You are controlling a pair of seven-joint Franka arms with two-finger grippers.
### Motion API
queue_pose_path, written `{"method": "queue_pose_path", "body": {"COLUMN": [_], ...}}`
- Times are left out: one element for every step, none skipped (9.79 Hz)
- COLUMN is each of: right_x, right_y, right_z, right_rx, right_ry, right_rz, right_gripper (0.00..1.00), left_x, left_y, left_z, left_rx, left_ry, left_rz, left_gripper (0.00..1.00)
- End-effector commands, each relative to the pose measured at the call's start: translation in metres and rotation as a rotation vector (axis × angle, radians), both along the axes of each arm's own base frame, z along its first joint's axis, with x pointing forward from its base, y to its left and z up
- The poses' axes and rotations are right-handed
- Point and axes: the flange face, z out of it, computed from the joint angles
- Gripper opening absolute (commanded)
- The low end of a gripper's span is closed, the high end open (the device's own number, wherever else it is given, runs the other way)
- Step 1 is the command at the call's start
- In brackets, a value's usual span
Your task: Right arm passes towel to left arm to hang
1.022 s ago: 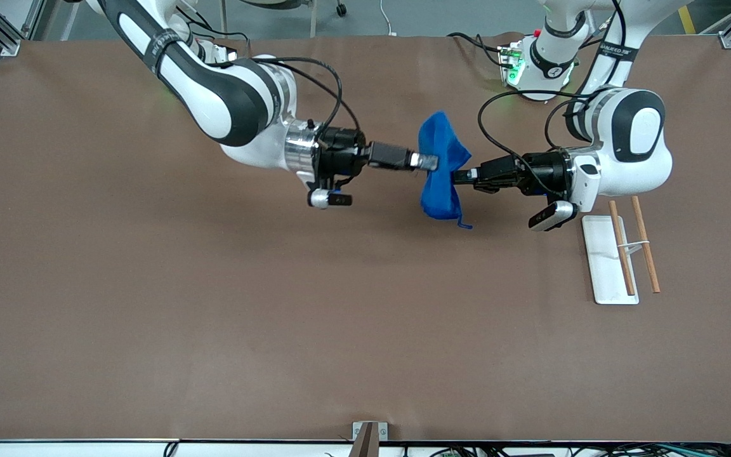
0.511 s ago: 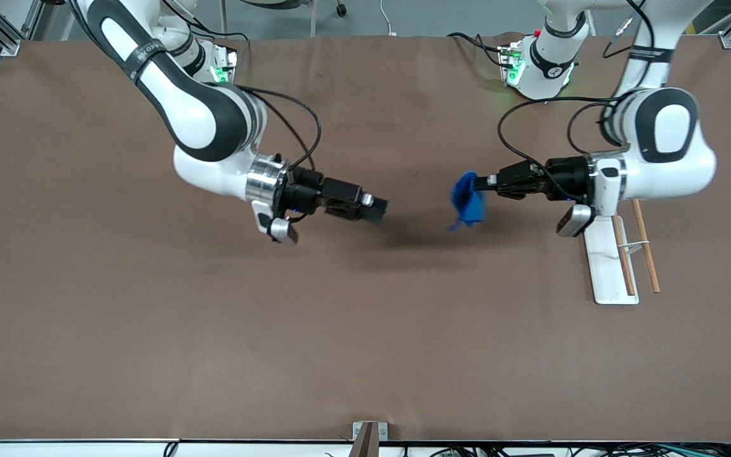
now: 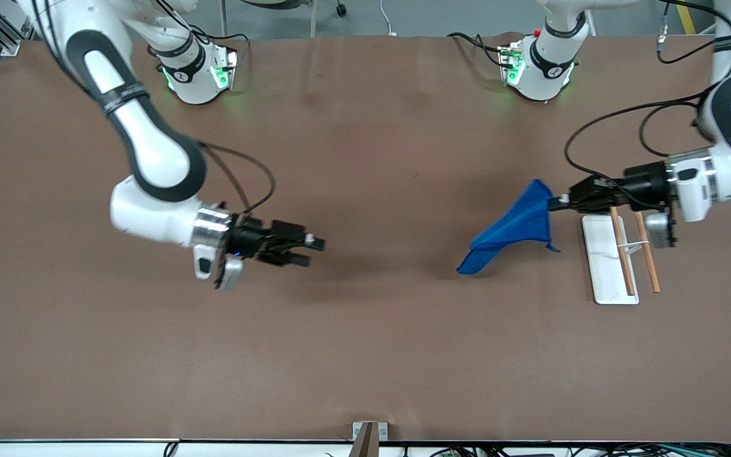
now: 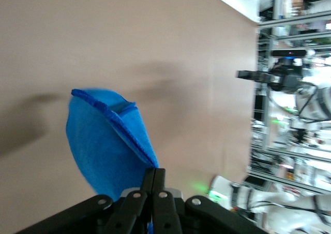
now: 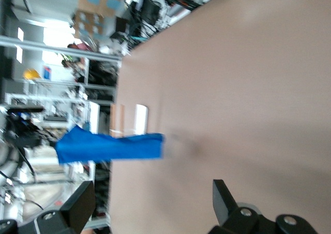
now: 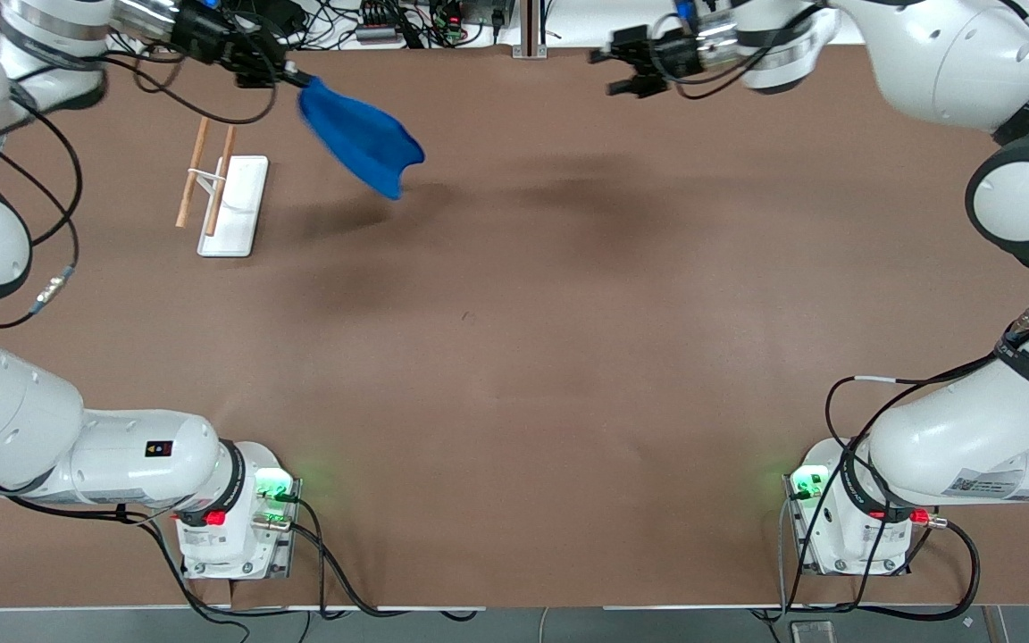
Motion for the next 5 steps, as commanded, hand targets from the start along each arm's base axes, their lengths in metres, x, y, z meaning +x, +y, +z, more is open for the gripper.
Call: {"method": "queue_pose_path", "body": {"right_x": [0.010, 0.012, 0.012, 0.013, 0.012], "right_y": [-0.058, -0.090, -0.109, -0.138, -0.155], "right_z": [0.002, -0.001, 0.013, 0.020, 0.036], "right_rx": [-0.149, -0.273, -0.382, -0.506, -0.619], "right_ry": [-0.009, -0.002, -0.016, -0.010, 0.021], "right_rz": [0.065, 0.103, 0.119, 0.109, 0.065], "right_gripper": [1.00, 1.00, 1.00, 1.00, 1.00], "left_x": [0.010, 0.019, 0.020, 0.019, 0.016], "left_y": [0.055, 0.085, 0.109, 0.146, 0.168], "left_z": [-0.008, -0.008, -0.017, -0.023, -0.025], "left_rx": [0.142, 0.209, 0.240, 0.262, 0.276], "left_ry": [-0.026, -0.054, -0.038, -0.041, -0.081], "left_rz": [-0.015, -0.020, 0.001, 0.039, 0.021], "left_gripper": [0.00, 0.00, 0.00, 0.00, 0.00]}}
